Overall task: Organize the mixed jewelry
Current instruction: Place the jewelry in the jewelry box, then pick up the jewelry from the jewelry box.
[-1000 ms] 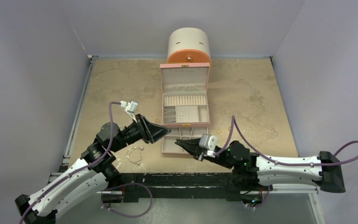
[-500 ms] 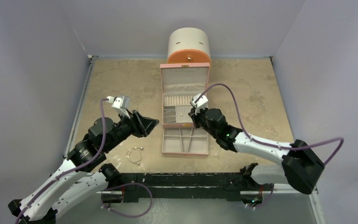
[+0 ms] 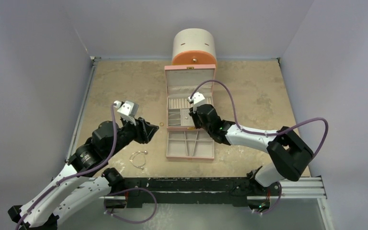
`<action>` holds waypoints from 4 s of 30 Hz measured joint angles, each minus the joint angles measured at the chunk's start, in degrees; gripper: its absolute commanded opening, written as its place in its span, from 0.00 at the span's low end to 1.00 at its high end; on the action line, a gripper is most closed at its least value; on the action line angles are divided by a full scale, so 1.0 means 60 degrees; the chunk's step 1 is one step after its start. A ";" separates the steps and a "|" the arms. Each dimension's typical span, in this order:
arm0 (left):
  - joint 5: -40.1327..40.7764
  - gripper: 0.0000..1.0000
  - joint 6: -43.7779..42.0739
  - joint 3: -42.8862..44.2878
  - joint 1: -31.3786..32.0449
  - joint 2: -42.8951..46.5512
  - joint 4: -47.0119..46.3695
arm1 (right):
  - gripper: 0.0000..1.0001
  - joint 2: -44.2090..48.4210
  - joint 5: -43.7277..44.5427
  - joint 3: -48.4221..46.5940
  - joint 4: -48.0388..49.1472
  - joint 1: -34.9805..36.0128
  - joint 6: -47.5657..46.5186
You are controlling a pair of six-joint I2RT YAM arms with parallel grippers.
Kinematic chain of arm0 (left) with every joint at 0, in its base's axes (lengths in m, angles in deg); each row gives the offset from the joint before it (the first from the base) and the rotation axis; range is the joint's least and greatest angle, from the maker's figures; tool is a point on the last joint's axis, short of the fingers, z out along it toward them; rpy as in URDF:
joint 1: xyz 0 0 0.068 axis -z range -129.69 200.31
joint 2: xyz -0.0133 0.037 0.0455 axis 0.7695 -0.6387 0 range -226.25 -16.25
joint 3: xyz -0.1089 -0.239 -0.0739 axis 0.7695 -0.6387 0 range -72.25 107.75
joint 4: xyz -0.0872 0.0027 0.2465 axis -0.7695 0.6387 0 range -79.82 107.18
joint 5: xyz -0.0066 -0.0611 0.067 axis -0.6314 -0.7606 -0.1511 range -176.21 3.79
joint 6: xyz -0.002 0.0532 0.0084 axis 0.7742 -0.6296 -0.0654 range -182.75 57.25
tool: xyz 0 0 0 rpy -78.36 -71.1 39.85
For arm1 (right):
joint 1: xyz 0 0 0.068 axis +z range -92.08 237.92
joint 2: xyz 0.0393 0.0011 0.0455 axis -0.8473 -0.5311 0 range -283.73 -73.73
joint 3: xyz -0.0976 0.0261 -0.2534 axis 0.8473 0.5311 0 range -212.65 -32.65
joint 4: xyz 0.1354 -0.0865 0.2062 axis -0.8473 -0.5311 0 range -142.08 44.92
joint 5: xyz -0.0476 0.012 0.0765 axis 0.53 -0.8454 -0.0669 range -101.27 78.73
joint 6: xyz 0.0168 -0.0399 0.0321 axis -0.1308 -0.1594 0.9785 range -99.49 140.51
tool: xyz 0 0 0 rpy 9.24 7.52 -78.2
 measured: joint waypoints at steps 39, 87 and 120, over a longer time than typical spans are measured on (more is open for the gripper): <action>-0.0299 0.48 -0.0382 -0.0087 0.0000 0.0007 -0.0007 | 0.25 0.0539 -0.0280 -0.0208 -0.1195 -0.0331 0.1166; -0.0361 0.48 -0.0321 -0.0087 0.0000 0.0007 -0.0011 | 0.00 0.0554 -0.1359 -0.0430 -0.1115 -0.0419 0.1249; -0.3530 0.54 0.8233 -0.3865 0.0000 -0.1220 -1.3482 | 0.00 0.4182 -0.8623 0.2087 1.0477 -0.0270 0.6951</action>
